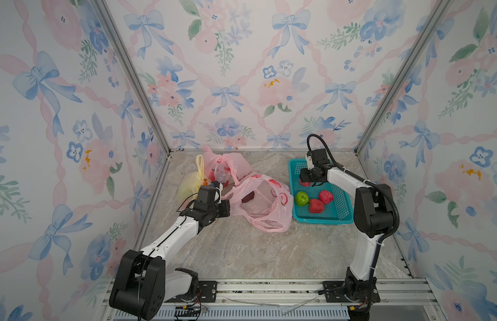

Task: Untie the knot of a plastic bag & take out the apple
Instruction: Place the apple in the basket, then pick up the apple from the plastic bag.

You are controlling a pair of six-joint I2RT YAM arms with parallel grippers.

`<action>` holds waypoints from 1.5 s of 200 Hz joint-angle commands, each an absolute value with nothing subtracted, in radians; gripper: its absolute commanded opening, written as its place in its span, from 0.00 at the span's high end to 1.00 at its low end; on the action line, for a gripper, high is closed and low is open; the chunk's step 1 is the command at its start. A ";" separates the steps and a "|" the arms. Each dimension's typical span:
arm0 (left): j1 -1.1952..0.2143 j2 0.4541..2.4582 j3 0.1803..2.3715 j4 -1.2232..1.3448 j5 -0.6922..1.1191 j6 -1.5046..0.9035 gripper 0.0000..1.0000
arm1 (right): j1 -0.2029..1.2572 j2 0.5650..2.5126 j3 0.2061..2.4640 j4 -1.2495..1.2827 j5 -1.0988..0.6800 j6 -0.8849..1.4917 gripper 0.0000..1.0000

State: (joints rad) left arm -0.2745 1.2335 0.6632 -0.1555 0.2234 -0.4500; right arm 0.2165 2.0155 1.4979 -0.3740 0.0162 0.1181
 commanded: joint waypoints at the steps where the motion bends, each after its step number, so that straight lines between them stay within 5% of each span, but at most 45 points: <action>1: -0.276 1.224 0.682 -0.166 0.215 -0.445 1.00 | 0.233 2.038 1.528 -0.376 0.023 0.127 0.36; 61: -0.276 1.218 0.678 -0.170 0.214 -0.445 1.00 | 0.216 1.983 1.502 -0.366 -0.046 0.150 0.09; 121: -0.274 1.224 0.687 -0.170 0.213 -0.443 1.00 | 0.306 1.631 1.354 -0.328 -0.221 0.024 0.13; 155: -0.274 1.223 0.700 -0.171 0.215 -0.443 1.00 | 0.447 1.489 1.312 -0.401 -0.517 -0.100 0.15; 197: -0.274 1.226 0.729 -0.187 0.207 -0.437 1.00 | 0.615 1.485 1.286 -0.366 -0.692 0.015 0.20; 235: -0.274 1.226 0.729 -0.214 0.187 -0.427 1.00 | 0.706 1.644 1.333 -0.309 -0.621 0.109 0.21; 300: -0.274 1.213 0.696 -0.223 0.183 -0.433 1.00 | 0.732 1.960 1.557 -0.346 -0.212 0.272 0.24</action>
